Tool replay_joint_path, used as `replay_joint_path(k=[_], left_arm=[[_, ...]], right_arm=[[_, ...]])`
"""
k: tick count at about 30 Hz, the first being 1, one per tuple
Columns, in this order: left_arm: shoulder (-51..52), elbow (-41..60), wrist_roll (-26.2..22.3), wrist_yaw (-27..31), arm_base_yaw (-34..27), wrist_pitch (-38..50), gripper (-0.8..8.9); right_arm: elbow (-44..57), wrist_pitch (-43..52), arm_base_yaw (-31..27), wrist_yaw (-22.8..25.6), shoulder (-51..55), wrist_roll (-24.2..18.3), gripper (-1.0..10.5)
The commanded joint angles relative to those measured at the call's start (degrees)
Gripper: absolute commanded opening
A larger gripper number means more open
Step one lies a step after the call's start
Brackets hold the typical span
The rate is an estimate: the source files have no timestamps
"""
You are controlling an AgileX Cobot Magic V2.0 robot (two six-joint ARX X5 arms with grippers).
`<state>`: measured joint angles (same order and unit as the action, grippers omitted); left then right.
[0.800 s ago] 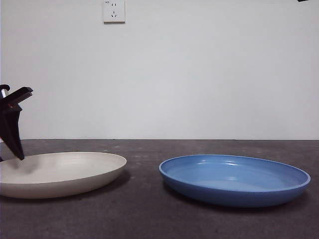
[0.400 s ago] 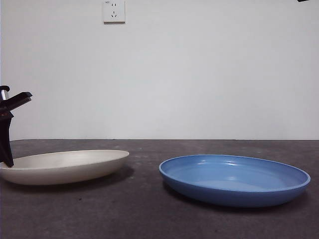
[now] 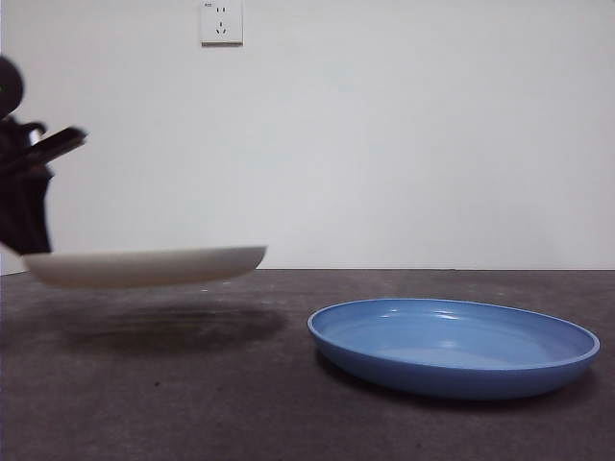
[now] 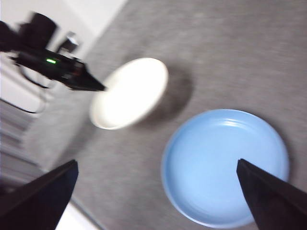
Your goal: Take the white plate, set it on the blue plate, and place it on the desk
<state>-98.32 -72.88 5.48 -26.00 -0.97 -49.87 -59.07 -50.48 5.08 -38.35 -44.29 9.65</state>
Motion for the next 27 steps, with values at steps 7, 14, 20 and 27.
replay_joint_path(k=[7,14,20,27], left_arm=[[-0.6,-7.1,2.0,-0.4,13.0,-4.2,0.10],[-1.3,-7.5,7.6,-0.4,23.5,1.6,0.10],[-6.3,-11.6,9.5,-0.4,29.2,2.6,0.10],[-14.3,-19.9,10.2,-0.4,33.2,0.7,0.10]], right_arm=[[-5.4,-9.2,-0.1,10.0,5.9,-7.1,6.6],[-5.4,-11.9,0.0,10.6,10.3,-7.4,6.6],[-5.4,-13.1,0.2,11.4,12.0,-7.3,6.6],[-5.4,-13.3,2.3,11.4,12.3,-7.1,6.6]])
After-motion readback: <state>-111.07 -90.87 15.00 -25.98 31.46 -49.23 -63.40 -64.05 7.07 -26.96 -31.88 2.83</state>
